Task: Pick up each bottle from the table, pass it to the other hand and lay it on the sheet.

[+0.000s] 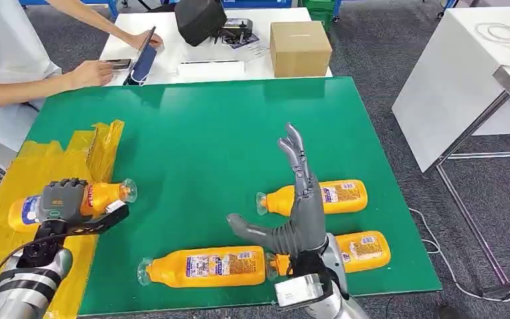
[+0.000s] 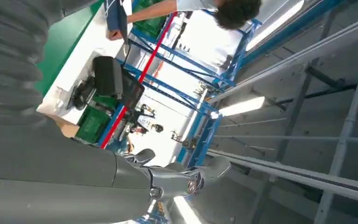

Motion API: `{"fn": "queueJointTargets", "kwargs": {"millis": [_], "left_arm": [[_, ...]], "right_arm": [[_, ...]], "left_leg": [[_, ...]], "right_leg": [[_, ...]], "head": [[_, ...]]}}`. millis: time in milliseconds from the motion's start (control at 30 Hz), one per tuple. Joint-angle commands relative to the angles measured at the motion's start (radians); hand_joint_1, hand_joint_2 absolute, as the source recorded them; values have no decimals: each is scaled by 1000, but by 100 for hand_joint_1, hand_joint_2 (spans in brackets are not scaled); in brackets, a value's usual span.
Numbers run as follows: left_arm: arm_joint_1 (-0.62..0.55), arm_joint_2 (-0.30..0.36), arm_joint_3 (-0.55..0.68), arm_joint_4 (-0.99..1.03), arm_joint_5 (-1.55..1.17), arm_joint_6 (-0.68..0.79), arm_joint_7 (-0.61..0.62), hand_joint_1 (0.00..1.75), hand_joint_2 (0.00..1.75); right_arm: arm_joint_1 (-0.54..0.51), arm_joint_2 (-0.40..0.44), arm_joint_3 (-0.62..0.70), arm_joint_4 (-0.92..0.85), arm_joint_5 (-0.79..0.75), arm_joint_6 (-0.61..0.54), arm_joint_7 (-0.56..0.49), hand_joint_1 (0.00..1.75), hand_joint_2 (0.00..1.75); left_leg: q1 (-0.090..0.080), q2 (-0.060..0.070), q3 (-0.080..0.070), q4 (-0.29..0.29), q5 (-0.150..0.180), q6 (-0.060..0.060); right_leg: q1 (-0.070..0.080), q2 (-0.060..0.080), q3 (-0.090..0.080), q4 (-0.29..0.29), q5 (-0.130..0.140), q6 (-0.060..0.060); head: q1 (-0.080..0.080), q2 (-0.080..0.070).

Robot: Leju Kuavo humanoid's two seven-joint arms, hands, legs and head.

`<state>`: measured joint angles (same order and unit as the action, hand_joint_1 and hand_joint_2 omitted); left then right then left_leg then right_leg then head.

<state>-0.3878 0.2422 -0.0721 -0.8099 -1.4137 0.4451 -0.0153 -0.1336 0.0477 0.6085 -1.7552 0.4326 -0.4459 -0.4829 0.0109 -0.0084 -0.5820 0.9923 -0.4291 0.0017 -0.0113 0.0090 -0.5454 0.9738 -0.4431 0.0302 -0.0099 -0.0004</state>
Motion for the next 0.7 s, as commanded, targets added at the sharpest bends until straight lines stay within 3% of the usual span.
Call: {"fn": "queueJointTargets", "kwargs": {"millis": [33, 67, 100, 700], "left_arm": [[43, 25, -80, -27, 135, -112, -73, 175, 175], [53, 28, -91, -37, 138, -122, -76, 79, 175], [57, 28, -94, -41, 138, -124, -76, 0, 175], [75, 48, -131, -57, 122, -143, -6, 0, 175]], "right_arm": [[-1, -19, -39, 19, -1, 19, 10, 0, 175], [-1, -20, -40, 22, 0, 22, 12, 0, 175], [0, -20, -41, 23, 0, 22, 13, 0, 175], [-3, -16, -50, 44, 16, 41, 35, 0, 175]], "left_leg": [[0, 1, 3, -1, -1, 0], [0, 1, 4, -1, -2, 0], [0, 1, 5, -1, -2, 0], [0, 0, 4, -1, -1, 0]], "right_leg": [[1, 0, 3, -2, -1, -1], [1, 0, 4, -2, -1, -1], [1, 0, 6, -2, -2, -1], [0, 0, 5, -1, -1, -1]], "head": [[0, 0], [0, 0], [0, 0], [0, 0]]}}
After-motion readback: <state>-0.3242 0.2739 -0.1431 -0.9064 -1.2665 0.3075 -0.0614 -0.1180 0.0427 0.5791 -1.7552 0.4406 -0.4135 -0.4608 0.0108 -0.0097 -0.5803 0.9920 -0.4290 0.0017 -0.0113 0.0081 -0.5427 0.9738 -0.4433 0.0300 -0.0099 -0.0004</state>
